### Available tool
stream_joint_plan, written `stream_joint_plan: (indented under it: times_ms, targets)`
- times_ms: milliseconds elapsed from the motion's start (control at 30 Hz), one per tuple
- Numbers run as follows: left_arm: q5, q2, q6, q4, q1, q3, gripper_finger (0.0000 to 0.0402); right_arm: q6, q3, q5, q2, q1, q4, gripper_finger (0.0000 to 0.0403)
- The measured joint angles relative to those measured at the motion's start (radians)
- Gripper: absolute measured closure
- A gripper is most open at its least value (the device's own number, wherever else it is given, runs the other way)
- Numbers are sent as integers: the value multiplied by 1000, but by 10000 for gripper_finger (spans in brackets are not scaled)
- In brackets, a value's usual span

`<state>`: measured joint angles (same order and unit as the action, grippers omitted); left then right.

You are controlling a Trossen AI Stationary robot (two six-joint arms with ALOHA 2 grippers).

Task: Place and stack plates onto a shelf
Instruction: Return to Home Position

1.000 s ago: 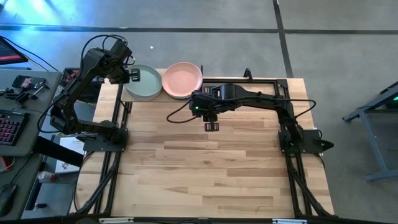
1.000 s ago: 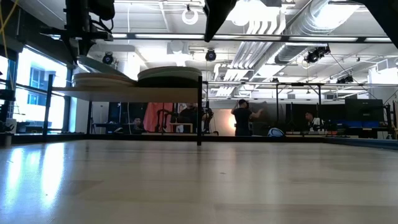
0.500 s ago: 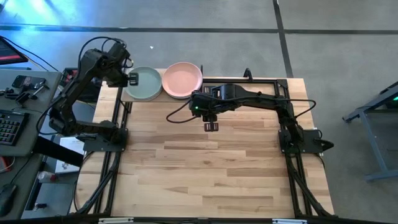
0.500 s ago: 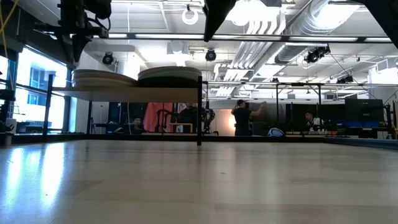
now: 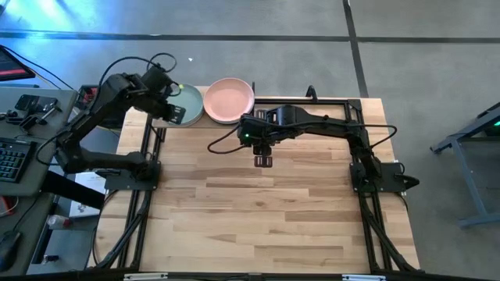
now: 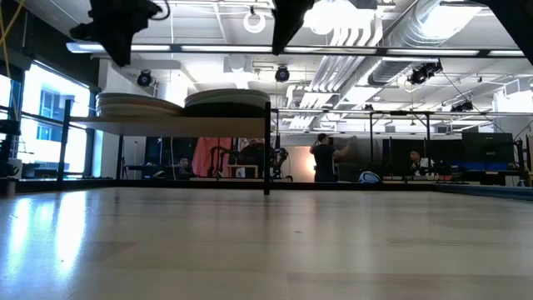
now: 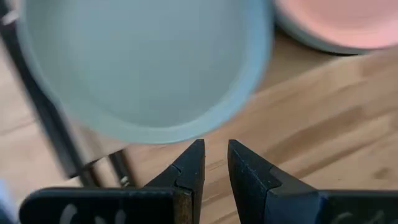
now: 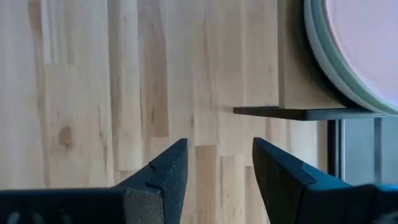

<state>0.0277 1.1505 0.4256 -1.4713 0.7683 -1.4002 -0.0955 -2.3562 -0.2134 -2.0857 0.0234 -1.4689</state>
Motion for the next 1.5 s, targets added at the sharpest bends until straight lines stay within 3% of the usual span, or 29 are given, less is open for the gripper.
stream_joint_plan:
  times_ms: [533, 767, 1133, 1500]
  targets:
    - [-31, -105, 34, 68, -461, 0, 342, 433, 0, 46, 0, -113, 30, 247]
    - [-42, -185, 0, 196, -712, 22, 342, 635, 0, 6, 0, -214, 154, 247]
    - [-42, -386, -9, 505, -1000, 345, 342, 619, 0, -85, 0, -324, 494, 247]
    - [-16, -624, -24, 1005, -1096, 757, 342, 588, 0, -118, 0, -345, 615, 247]
